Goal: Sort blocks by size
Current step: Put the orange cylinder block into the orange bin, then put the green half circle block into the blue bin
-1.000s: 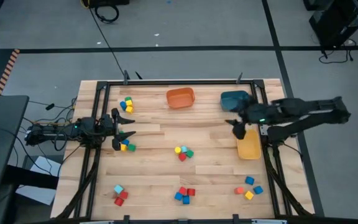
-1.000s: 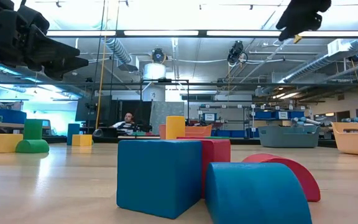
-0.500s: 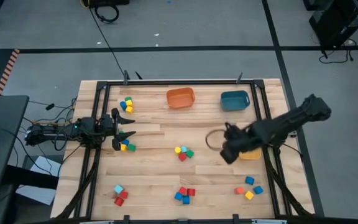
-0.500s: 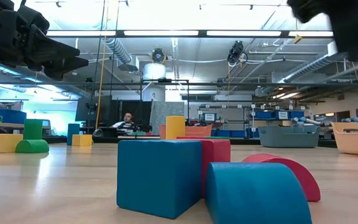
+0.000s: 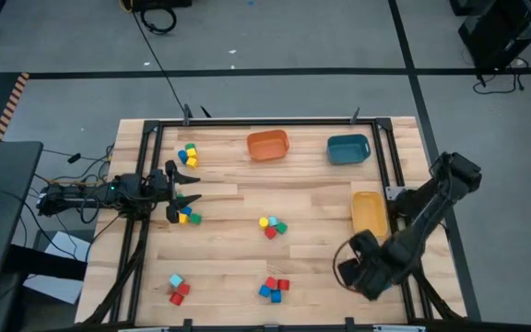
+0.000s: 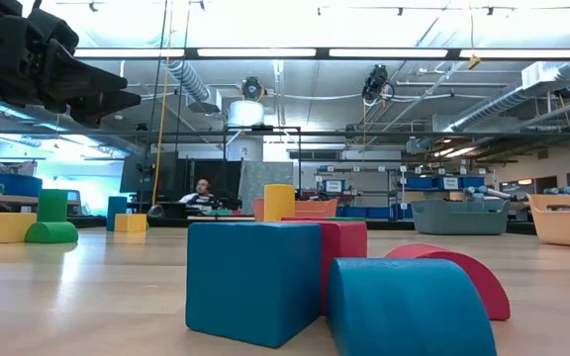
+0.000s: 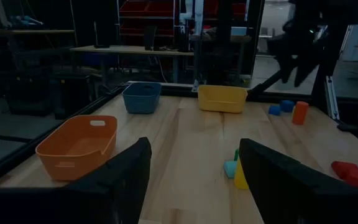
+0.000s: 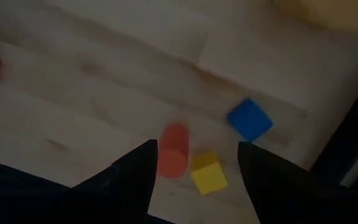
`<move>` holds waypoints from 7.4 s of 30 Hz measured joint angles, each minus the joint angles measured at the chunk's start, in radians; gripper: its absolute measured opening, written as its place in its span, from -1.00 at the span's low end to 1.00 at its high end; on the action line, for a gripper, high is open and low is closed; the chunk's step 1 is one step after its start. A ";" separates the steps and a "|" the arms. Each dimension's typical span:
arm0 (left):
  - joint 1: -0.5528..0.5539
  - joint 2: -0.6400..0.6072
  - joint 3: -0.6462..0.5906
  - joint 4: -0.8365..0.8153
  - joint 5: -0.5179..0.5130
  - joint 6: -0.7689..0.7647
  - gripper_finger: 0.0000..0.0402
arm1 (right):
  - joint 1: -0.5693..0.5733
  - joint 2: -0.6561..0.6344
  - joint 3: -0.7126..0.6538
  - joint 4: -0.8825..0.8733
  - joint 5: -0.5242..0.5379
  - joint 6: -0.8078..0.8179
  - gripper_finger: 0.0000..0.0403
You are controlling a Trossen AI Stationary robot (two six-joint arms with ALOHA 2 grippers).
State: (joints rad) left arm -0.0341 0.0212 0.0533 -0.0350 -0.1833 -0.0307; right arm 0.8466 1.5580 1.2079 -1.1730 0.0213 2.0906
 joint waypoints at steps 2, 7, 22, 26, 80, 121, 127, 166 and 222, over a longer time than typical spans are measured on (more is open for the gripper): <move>0.000 0.000 0.000 0.000 0.000 0.000 0.26 | 0.020 0.026 0.000 0.022 -0.001 0.027 0.18; 0.000 0.000 0.000 0.000 0.000 0.000 0.26 | 0.036 0.086 0.000 0.088 -0.021 0.033 0.17; 0.000 0.000 0.000 0.000 0.000 0.000 0.26 | 0.035 0.164 -0.003 0.140 -0.051 0.002 0.16; 0.000 0.000 0.000 0.000 0.000 0.000 0.26 | 0.034 0.175 -0.003 0.142 -0.051 0.002 0.16; 0.000 0.000 0.000 0.000 0.000 0.000 0.26 | -0.005 0.097 0.061 -0.083 0.078 -0.037 -0.23; 0.000 0.000 0.000 0.000 0.000 0.000 0.26 | -1.282 0.341 0.142 0.941 0.050 -1.703 -0.23; 0.000 0.000 0.000 0.000 0.000 0.000 0.26 | -1.334 0.454 0.141 1.053 -0.039 -1.732 -0.20; 0.000 0.000 0.000 0.033 0.000 0.000 0.26 | -1.028 -0.226 -0.319 0.865 0.240 -1.560 -0.10; 0.000 0.967 0.533 -0.492 0.127 -0.058 0.26 | -0.316 -0.464 -0.621 0.939 0.782 -1.099 -0.16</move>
State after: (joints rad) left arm -0.0338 0.9880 0.5861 -0.5273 -0.0566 -0.0883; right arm 0.5304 1.0941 0.5869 -0.2344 0.8035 0.9920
